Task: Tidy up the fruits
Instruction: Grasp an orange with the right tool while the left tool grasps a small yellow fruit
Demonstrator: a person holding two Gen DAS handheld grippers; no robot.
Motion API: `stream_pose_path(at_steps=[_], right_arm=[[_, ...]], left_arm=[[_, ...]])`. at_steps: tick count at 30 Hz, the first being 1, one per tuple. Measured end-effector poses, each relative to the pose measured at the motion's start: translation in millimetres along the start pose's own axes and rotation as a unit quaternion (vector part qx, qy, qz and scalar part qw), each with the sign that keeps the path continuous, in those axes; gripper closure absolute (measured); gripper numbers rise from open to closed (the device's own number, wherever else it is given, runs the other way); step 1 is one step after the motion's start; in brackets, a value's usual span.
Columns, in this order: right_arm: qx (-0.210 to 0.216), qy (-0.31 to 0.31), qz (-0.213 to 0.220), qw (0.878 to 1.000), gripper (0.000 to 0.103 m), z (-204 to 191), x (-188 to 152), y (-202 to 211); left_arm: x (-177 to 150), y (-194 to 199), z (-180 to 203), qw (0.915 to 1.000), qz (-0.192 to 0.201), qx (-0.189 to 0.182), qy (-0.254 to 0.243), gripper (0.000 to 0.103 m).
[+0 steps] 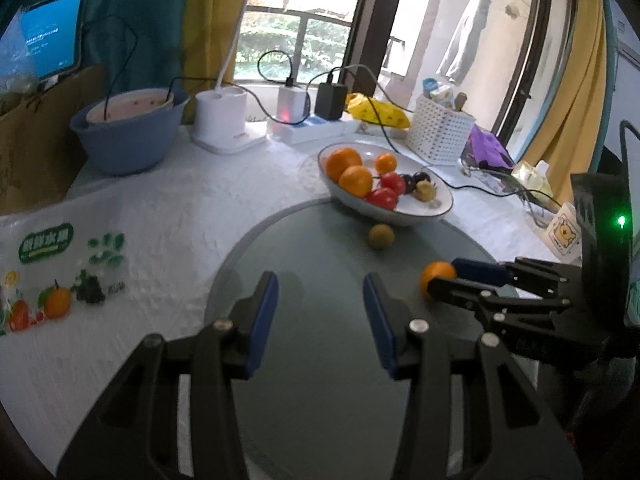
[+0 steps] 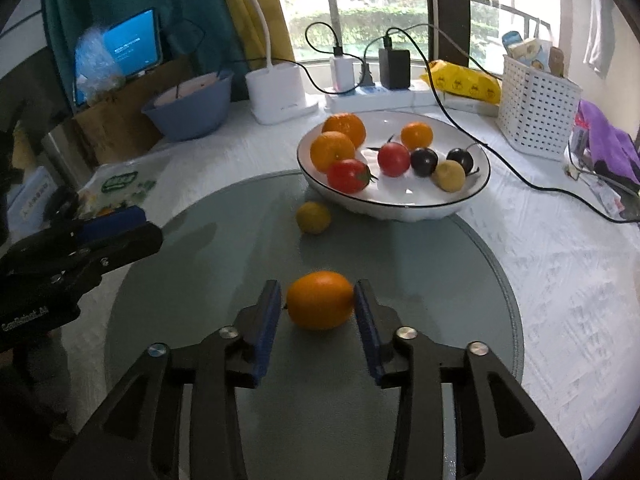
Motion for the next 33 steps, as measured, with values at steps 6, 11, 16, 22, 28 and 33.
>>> stream_pose_path(at_steps=[6, 11, 16, 22, 28, 33], right_arm=[[0.001, -0.01, -0.019, 1.0, 0.06, 6, -3, -11], [0.012, 0.004, -0.02, 1.0, 0.064, 2, -5, -13], [0.02, 0.004, -0.011, 1.0, 0.064, 5, -4, -9], [0.022, -0.008, 0.0, 1.0, 0.064, 21, -3, -2], [0.02, -0.02, 0.007, 1.0, 0.064, 39, -3, 2], [0.017, -0.027, 0.015, 0.999, 0.064, 54, 0, 5]], left_arm=[[0, -6, -2, 1.0, -0.006, 0.002, 0.002, 0.057], [0, -11, 2, 0.9999, -0.012, 0.004, -0.004, 0.057], [1, -18, 9, 0.9997, -0.019, 0.008, -0.011, 0.057], [5, -29, 26, 0.9992, -0.028, 0.009, -0.028, 0.057], [8, -45, 42, 0.9982, -0.041, 0.011, -0.042, 0.057], [14, -59, 53, 0.9974, -0.048, 0.009, -0.053, 0.057]])
Point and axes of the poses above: each gripper's, at about its wrist camera, not at the fingertips, and y roughly against the way its jaws point, z to its right, x to its top, the point moved 6 cm from there along -y, roughly the way its jaws point, and after that the axes turned 8 degrees about y, right-handed, at the moved point
